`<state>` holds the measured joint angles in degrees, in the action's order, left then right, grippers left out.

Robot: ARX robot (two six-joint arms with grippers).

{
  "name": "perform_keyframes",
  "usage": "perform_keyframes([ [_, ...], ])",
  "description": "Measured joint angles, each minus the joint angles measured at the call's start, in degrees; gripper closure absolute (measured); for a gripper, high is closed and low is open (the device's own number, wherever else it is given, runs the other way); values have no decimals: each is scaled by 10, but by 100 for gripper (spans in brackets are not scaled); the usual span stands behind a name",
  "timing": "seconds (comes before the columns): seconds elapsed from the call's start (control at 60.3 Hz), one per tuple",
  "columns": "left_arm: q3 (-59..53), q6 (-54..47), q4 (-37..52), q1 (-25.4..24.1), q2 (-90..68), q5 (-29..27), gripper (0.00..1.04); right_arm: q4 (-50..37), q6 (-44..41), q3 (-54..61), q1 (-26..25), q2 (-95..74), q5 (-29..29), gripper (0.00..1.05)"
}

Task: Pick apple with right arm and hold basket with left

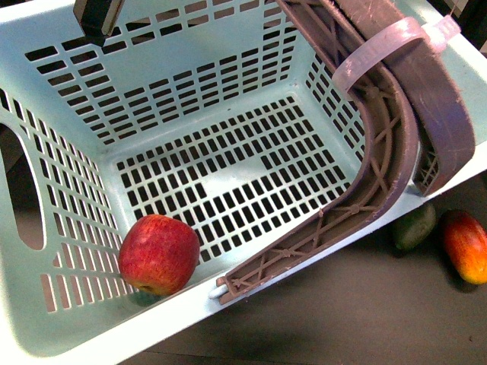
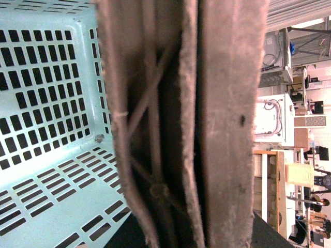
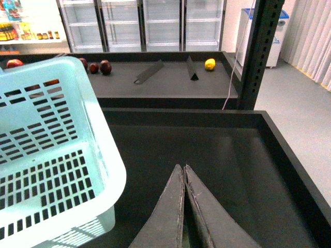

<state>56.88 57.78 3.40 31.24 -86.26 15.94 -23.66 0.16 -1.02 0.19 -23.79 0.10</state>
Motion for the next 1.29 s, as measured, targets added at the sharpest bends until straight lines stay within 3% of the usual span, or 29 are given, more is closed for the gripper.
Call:
perform_keyframes([
  [0.746, 0, 1, 0, 0, 0, 1, 89, 139, 0, 0, 0, 140, 0, 103],
  [0.845, 0, 1, 0, 0, 0, 2, 89, 227, 0, 0, 0, 213, 0, 103],
  [1.094, 0, 1, 0, 0, 0, 1, 89, 236, 0, 0, 0, 234, 0, 103],
  [1.293, 0, 0, 0, 0, 0, 1, 89, 236, 0, 0, 0, 234, 0, 72],
])
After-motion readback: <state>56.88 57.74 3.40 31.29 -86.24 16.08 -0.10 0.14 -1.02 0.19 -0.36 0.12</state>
